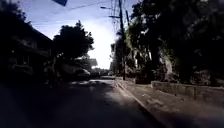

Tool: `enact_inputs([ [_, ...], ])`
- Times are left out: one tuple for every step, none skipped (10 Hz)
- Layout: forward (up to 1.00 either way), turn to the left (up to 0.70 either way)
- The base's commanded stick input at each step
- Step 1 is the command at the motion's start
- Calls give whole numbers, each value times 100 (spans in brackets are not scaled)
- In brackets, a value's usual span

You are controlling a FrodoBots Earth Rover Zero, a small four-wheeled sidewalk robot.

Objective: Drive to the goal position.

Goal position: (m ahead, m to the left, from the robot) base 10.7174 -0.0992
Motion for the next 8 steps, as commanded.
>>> enact_inputs([
  [85, 0],
  [85, 0],
  [85, 0],
  [85, 0],
  [85, 0],
  [85, 0],
  [85, 0],
  [85, 0],
])
